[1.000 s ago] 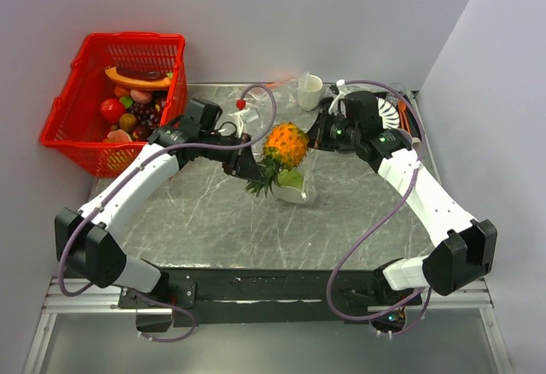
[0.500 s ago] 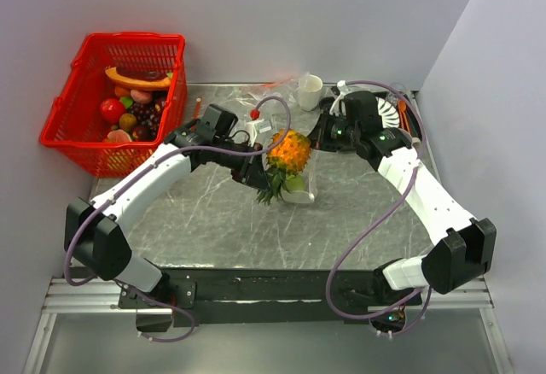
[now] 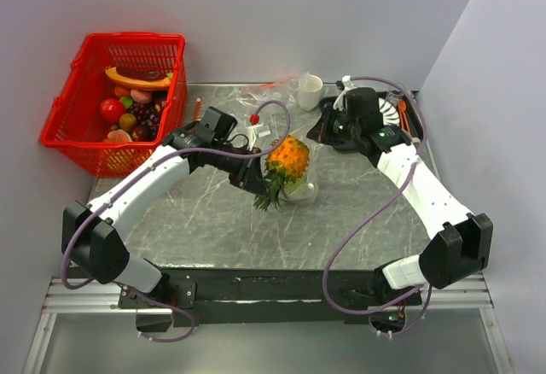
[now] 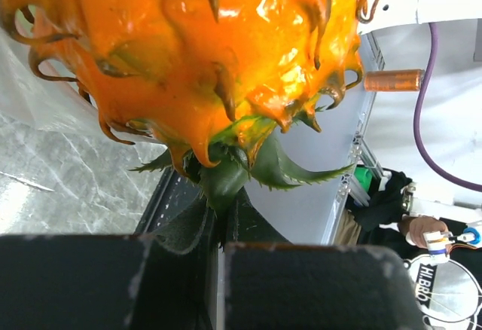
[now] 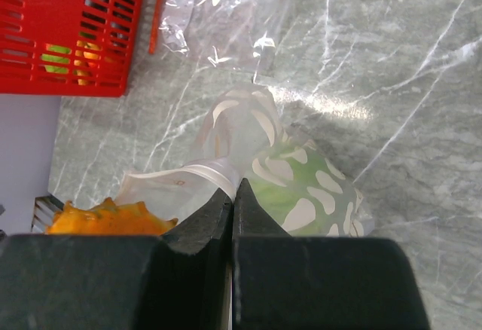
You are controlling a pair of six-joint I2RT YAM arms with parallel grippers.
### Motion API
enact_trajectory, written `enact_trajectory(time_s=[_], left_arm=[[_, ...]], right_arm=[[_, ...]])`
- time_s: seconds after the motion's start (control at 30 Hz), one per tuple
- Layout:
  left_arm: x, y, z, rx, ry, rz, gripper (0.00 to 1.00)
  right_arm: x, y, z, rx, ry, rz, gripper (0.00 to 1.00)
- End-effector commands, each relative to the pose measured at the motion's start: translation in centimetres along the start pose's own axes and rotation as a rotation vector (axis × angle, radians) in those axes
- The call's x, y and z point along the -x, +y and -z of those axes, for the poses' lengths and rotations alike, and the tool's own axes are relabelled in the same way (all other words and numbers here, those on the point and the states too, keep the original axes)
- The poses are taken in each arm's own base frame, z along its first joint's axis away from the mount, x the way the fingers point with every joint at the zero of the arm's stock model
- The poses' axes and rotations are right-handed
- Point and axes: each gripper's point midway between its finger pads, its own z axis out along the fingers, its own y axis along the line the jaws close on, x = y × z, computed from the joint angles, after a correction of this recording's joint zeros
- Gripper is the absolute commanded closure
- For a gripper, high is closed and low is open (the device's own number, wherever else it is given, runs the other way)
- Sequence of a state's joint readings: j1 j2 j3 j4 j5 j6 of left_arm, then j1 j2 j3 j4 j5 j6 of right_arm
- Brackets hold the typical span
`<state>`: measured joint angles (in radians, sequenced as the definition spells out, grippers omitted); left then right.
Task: Place the food in the zip-top bag and seal the zipper
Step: Place the fake fruit in the zipper food storage bag.
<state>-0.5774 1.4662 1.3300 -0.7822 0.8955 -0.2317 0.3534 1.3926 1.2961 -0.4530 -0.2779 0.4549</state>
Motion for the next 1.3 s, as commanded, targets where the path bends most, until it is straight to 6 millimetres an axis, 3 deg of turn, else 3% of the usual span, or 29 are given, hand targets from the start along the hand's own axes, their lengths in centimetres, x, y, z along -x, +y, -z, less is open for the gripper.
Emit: enact_trajectory(time_s=[0.0,0.2,0.3,0.4,0.57,0.77,0.87,0.97,1.13,1.27], left_arm=[[0.9,-2.1,0.5,-0.059,-0.002,-0.001,0.99],[3.6,-2.2,1.3,0.034,-0.051,0.032,0.94],[4.8,-3.2,2.1,0.047,-0.082,0.020,0.88],[5.2,-3.0,2.4,0.084,-0.087,0.037,0.84],[4.1,-2.3,2.2,0.111,-0.036,0.099,0.98],[2.9,-1.8,2.0,0.117,-0.024,0.151,0.99],[2.7,-1.3,1.6,0.118,0.001,0.175,0.99],[2.6,-1.7,1.0,0.059,0.022,0.184,0.99],[1.8,-0.5,-0.1,0.049,0.068,0.220,0.98],[3.0,1.0,-0.4,0.128,0.040,0.241,0.96]], right_arm=[[3.2,1.8,1.1,0.038,-0.119,0.053,1.00],[4.4,3.8,2.1,0.008,-0.183,0.115,1.00],[4.2,3.7,1.8,0.000,-0.177,0.119,1.00],[4.1,3.2,1.7,-0.018,-0.181,0.123,1.00],[5.2,2.5,1.8,-0.060,-0.247,0.162,1.00],[6.4,3.9,2.6,0.004,-0.301,0.228,1.00],[6.1,5.5,3.3,0.080,-0.320,0.275,1.00],[5.5,6.2,3.9,0.115,-0.336,0.313,1.00],[4.2,6.8,3.6,0.153,-0.331,0.365,1.00],[3.6,7.4,3.6,0.177,-0.330,0.375,1.00]])
